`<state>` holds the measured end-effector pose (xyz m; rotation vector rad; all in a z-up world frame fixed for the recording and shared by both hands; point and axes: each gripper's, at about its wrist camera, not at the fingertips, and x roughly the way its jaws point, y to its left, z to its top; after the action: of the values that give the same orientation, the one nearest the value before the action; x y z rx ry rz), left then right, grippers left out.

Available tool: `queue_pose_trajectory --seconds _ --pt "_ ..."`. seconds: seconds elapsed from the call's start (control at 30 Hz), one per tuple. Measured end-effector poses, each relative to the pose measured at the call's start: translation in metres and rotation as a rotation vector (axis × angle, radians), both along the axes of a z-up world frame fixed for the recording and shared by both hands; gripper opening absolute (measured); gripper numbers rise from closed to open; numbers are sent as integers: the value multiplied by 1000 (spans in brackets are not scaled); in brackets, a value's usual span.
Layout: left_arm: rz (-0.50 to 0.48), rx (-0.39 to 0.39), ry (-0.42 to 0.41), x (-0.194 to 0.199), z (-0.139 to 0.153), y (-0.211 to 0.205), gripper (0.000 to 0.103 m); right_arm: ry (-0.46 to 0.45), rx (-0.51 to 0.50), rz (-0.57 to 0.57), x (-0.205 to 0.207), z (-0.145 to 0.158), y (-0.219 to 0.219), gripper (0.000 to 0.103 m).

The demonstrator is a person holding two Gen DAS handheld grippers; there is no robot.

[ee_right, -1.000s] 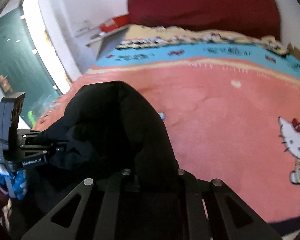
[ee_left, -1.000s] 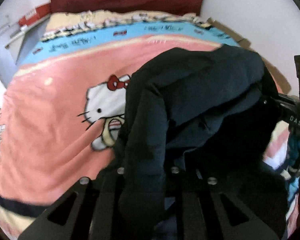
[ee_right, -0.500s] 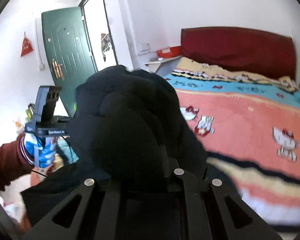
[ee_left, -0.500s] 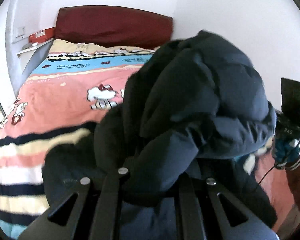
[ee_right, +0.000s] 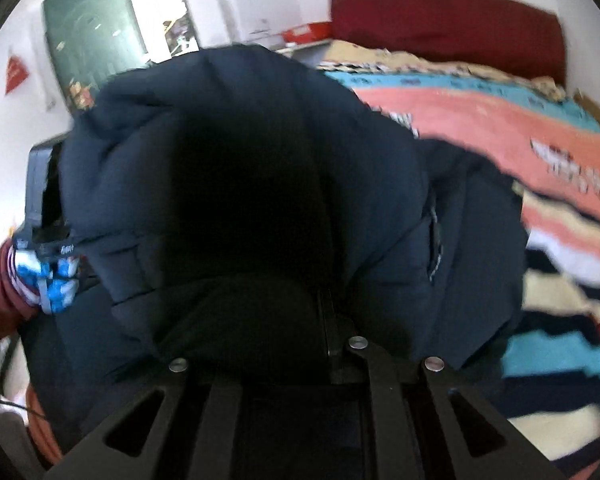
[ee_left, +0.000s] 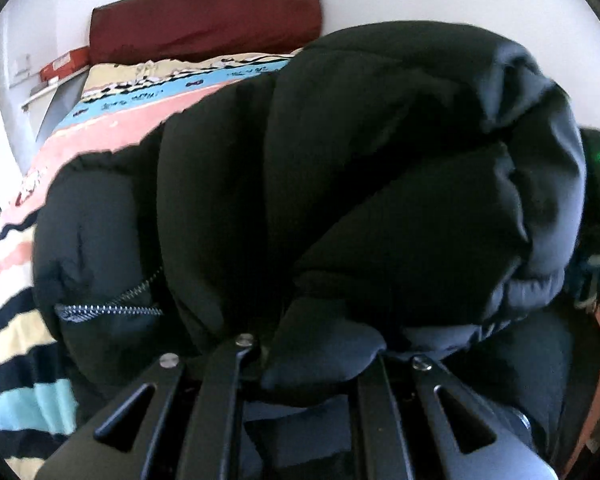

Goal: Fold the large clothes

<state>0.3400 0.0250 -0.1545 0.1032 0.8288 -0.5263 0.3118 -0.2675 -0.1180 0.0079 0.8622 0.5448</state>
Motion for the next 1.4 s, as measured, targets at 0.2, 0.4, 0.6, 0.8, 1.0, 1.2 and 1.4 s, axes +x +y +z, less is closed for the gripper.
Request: queue_pose_trajectory --seconds 0.2,0.4,0.6,0.8,1.0,1.2,1.4 --pt "18 45 0 4 -2 -9 11 5 -28 -58 17 -12 0 12" --pt "28 49 27 -4 17 -12 13 -7 -82 -65 8 5 4 17" --pt "23 36 31 -15 46 -5 14 -23 -103 -69 -3 21 7 21" --pt "17 38 59 -17 63 -2 15 -45 -133 -50 -12 26 14 36" --pt "29 143 52 -15 42 -19 17 -44 -163 -66 -13 17 13 46" --pt "-18 192 -41 -35 53 -32 30 -79 -176 -68 -26 24 8 68" --pt "-120 236 -78 -62 52 -33 56 -78 -159 -88 -37 31 -2 80"
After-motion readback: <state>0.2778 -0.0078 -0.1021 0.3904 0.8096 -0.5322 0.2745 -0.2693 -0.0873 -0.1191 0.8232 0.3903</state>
